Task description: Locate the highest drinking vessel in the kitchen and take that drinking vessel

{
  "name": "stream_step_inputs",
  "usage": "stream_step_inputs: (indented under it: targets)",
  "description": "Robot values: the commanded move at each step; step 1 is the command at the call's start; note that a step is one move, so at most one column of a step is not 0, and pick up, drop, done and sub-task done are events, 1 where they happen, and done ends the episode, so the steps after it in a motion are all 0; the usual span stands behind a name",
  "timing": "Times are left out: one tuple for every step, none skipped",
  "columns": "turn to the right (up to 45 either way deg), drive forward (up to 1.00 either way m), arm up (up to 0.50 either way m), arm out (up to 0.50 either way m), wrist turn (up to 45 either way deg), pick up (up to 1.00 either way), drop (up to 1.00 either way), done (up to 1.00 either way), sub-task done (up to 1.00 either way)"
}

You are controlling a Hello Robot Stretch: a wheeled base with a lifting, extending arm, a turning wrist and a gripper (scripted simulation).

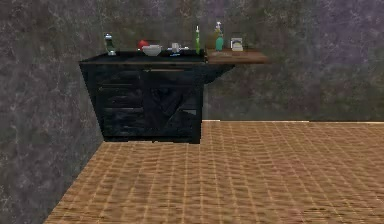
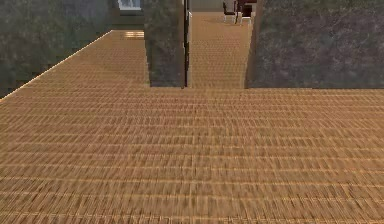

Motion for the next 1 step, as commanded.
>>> stream_step_inputs:
  targets:
    - [3.0, 0.0, 0.0, 0.0, 0.0, 0.0, 0.0, 0.0, 0.0]
